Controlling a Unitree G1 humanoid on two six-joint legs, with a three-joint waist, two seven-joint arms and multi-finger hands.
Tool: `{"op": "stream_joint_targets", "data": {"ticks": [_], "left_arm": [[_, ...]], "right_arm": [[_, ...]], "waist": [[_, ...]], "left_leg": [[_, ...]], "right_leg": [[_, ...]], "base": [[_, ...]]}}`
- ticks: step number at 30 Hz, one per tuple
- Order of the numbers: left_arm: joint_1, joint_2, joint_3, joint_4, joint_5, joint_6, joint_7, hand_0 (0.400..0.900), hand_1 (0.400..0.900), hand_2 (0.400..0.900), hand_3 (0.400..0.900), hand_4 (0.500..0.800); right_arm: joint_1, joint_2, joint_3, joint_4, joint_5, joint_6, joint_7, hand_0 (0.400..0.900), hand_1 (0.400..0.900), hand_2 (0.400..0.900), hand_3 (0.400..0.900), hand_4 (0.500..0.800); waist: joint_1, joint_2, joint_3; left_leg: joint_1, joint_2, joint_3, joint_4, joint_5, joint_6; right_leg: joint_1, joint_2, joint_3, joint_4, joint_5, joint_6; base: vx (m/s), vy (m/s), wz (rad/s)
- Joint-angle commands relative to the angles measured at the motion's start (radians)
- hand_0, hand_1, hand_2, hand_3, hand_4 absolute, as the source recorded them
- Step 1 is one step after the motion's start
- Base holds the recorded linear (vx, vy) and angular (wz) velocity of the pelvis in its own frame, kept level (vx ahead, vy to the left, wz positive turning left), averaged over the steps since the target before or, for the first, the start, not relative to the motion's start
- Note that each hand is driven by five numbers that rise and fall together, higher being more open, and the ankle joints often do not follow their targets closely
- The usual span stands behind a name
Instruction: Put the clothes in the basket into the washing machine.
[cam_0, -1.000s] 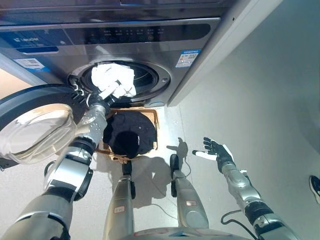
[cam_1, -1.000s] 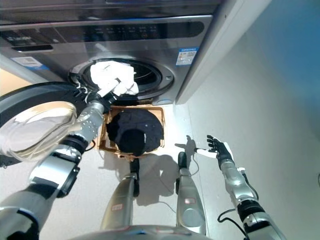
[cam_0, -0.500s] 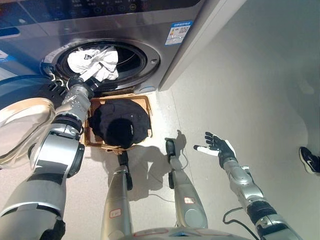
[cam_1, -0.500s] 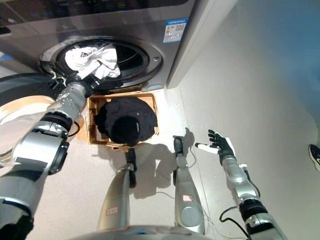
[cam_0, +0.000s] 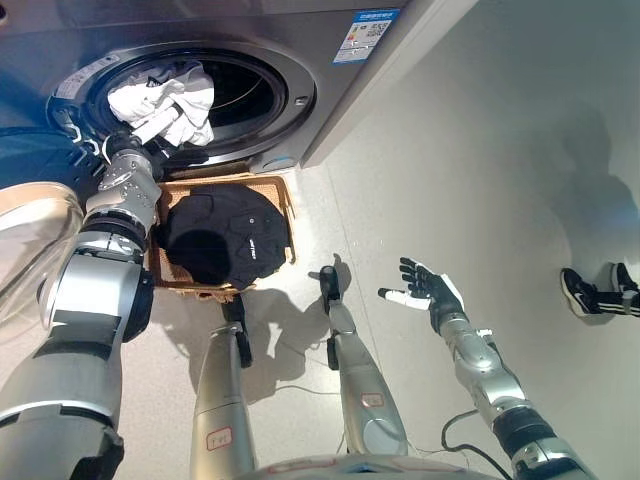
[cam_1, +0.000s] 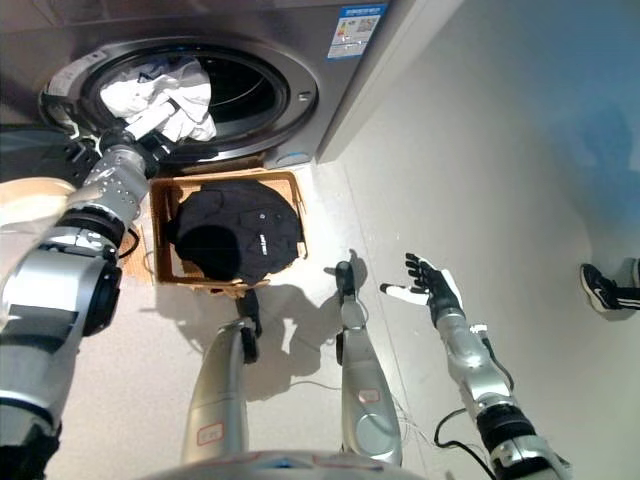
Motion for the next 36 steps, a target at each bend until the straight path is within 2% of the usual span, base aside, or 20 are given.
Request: {"op": "stream_joint_targets", "data": {"ticks": [1,8,9,10,11,16,23,36], "left_arm": [[-0.094,0.048,0.016,-0.006,-0.005,-0.083,0.001,0.4,0.4,0.4,0.4,0.5],[-0.165,0.054,-0.052,-0.048,-0.061,-0.095,-0.016,0.4,0.4,0.4,0.4,0.5],[-0.184,0.053,-0.068,-0.066,-0.071,-0.101,-0.017,0.622,0.622,0.622,0.622,0.633],[-0.193,0.052,-0.076,-0.075,-0.08,-0.106,-0.018,0.727,0.727,0.727,0.727,0.696],[-0.197,0.048,-0.081,-0.094,-0.094,-0.115,-0.016,0.9,0.9,0.9,0.9,0.8],[-0.168,0.023,-0.087,-0.141,-0.094,-0.133,-0.006,0.9,0.9,0.9,0.9,0.8],[-0.145,0.022,-0.079,-0.082,-0.047,-0.106,-0.016,0.9,0.9,0.9,0.9,0.8],[-0.124,0.019,-0.075,-0.083,-0.024,-0.106,-0.013,0.9,0.9,0.9,0.9,0.8]], "right_arm": [[0.062,-0.093,-0.049,-0.005,-0.007,-0.047,-0.018,0.9,0.9,0.9,0.9,0.8],[0.079,-0.115,-0.063,-0.013,0.005,-0.049,-0.007,0.9,0.9,0.9,0.9,0.8],[0.085,-0.118,-0.067,-0.016,0.006,-0.05,-0.006,0.9,0.9,0.9,0.9,0.8],[0.089,-0.118,-0.072,-0.02,0.007,-0.051,-0.005,0.9,0.9,0.9,0.9,0.8],[0.097,-0.115,-0.075,-0.021,0.005,-0.05,-0.006,0.9,0.9,0.9,0.9,0.8],[0.122,-0.107,-0.079,-0.035,-0.005,-0.051,-0.008,0.9,0.9,0.9,0.9,0.8],[0.12,-0.115,-0.069,-0.03,-0.015,-0.051,-0.001,0.9,0.9,0.9,0.9,0.8],[0.117,-0.121,-0.069,-0.024,-0.009,-0.06,-0.002,0.9,0.9,0.9,0.9,0.8]], "waist": [[0.013,0.021,-0.063],[0.004,0.036,-0.082],[0.003,0.038,-0.085],[0.005,0.04,-0.086],[0.006,0.042,-0.085],[0.016,0.055,-0.082],[0.015,0.062,-0.092],[0.024,0.066,-0.1]], "left_leg": [[0.05,-0.03,-0.089,-0.101,0.016,-0.115],[0.055,-0.039,-0.073,-0.083,-0.004,-0.103],[0.052,-0.042,-0.071,-0.079,-0.006,-0.102],[0.051,-0.044,-0.07,-0.079,-0.008,-0.1],[0.049,-0.046,-0.07,-0.078,-0.009,-0.099],[0.051,-0.055,-0.074,-0.091,-0.003,-0.098],[0.047,-0.054,-0.083,-0.105,0.003,-0.101],[0.029,-0.058,-0.108,-0.119,0.017,-0.104]], "right_leg": [[0.154,-0.037,-0.027,-0.043,0.077,0.03],[0.163,-0.05,-0.02,-0.048,0.107,0.043],[0.163,-0.052,-0.021,-0.05,0.106,0.043],[0.164,-0.053,-0.023,-0.052,0.104,0.043],[0.165,-0.055,-0.025,-0.054,0.102,0.042],[0.172,-0.059,-0.039,-0.062,0.094,0.042],[0.168,-0.054,-0.04,-0.066,0.079,0.037],[0.167,-0.047,-0.048,-0.084,0.073,0.033]], "base": [[0.0,0.0,0.0],[0.02,0.022,-0.06],[0.03,0.02,0.01],[0.03,0.012,0.04],[0.02,0.006,0.04],[0.02,0.0,0.09],[0.01,-0.024,0.04],[0.0,-0.021,0.04]]}}
